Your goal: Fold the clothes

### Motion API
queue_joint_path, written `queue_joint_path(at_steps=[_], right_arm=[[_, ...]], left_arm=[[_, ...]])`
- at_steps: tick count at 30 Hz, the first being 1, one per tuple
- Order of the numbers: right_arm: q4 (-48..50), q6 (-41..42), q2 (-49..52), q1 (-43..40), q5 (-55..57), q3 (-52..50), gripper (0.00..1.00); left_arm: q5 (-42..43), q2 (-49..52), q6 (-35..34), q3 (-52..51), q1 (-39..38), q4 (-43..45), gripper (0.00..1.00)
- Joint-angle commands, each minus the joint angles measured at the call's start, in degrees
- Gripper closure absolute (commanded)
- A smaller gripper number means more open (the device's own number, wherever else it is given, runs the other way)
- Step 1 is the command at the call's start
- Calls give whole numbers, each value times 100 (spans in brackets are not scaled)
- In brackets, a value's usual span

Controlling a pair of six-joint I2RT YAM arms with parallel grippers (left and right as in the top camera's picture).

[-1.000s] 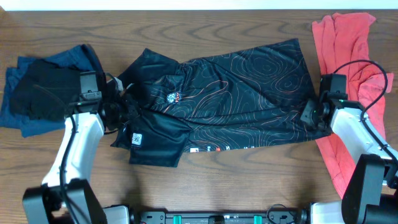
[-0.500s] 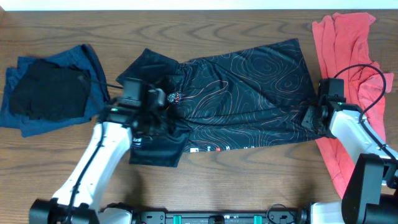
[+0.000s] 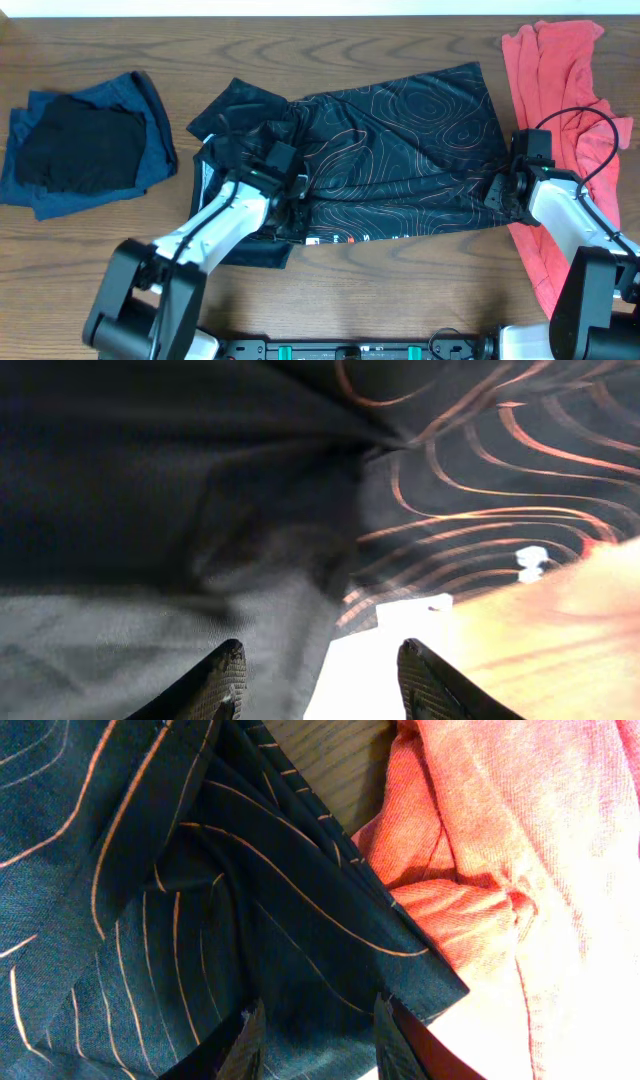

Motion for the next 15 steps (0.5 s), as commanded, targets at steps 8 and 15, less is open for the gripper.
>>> queue_joint_path(at_steps=[8,15], right_arm=[[2,79,37,42,61,-35,65],[-2,76,37,42,61,-35,65]], left_arm=[[-328,195,98,-35,-13,398,86],[-782,114,96,20,-9,337,94]])
